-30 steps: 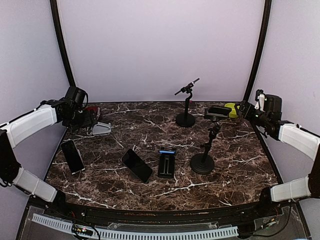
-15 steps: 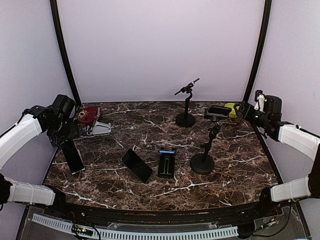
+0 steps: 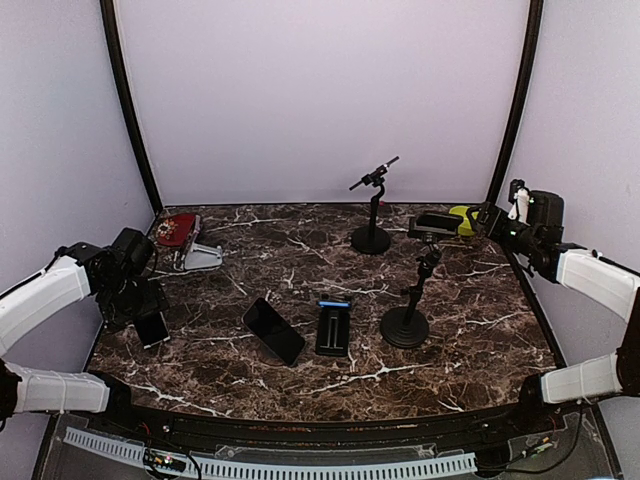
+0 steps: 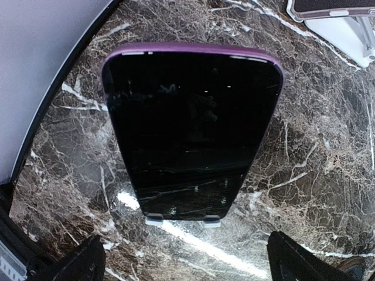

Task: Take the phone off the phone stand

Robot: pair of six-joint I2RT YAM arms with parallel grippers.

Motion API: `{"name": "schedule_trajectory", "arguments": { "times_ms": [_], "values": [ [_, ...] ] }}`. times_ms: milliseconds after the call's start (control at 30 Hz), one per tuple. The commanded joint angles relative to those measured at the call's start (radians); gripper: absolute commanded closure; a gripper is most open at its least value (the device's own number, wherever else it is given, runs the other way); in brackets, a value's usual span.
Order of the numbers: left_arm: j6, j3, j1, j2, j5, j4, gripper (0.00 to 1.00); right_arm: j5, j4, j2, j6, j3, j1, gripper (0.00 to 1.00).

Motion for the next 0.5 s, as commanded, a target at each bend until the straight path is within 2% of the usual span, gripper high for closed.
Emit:
{"name": "schedule_trajectory", "arguments": {
  "times_ms": [0, 467],
  "values": [
    [-0.026, -0.049, -0.005, 0.006, 0.030, 0.045, 0.01, -0.015, 0.039, 0.002, -0.003, -0.011, 0.002, 0.01],
    [-0.062, -0.177, -0.005, 0.044, 0.055, 0.162, 0.01, -0.026, 0.042, 0.016, -0.003, -0.007, 0.003, 0.01]
  ]
}}
